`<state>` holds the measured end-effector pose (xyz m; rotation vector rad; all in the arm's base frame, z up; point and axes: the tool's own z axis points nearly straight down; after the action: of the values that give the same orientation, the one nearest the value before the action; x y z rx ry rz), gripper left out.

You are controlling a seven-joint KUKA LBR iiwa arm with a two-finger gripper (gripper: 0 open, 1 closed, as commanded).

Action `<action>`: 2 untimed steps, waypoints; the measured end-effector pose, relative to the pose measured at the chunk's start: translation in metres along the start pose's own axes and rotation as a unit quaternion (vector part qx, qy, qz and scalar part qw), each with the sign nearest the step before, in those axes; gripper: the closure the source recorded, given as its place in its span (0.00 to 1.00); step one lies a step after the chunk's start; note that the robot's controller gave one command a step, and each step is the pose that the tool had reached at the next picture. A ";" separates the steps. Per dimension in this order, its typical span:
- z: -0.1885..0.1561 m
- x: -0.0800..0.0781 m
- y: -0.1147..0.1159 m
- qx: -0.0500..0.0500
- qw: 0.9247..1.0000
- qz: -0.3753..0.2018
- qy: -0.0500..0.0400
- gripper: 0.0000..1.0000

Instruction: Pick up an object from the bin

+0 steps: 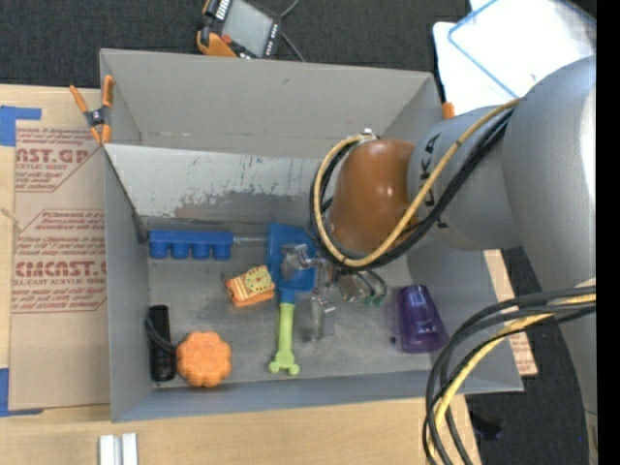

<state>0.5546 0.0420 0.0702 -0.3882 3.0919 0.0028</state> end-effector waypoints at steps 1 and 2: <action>0.000 -0.001 0.000 0.000 1.000 0.000 -0.001 1.00; 0.000 -0.001 0.000 0.000 1.000 0.000 -0.001 1.00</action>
Offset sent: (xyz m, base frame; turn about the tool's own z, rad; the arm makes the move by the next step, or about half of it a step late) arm 0.0000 0.0000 0.0000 0.0000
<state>0.5554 0.0424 0.0704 -0.3867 3.0907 0.0022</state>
